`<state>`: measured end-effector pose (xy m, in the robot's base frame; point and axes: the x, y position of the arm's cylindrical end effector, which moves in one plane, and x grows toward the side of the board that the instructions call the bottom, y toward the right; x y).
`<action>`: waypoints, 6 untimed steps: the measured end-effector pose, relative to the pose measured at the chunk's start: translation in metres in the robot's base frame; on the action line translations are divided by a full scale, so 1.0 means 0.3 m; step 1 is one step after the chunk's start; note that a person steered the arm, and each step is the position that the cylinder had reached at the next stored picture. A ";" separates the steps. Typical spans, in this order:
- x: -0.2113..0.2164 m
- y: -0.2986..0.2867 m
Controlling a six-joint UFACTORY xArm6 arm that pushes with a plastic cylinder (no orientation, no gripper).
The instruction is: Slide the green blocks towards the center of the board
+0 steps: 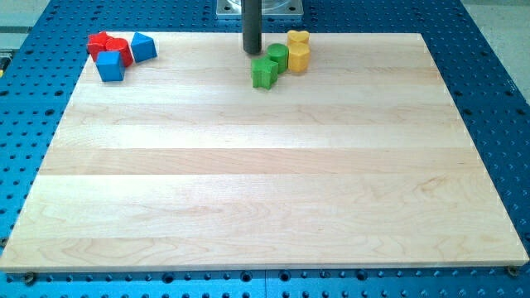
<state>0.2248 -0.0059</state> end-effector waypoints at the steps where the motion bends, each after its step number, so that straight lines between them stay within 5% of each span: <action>1: 0.000 0.132; 2: 0.025 0.146; 4: 0.309 0.134; 6: 0.226 -0.036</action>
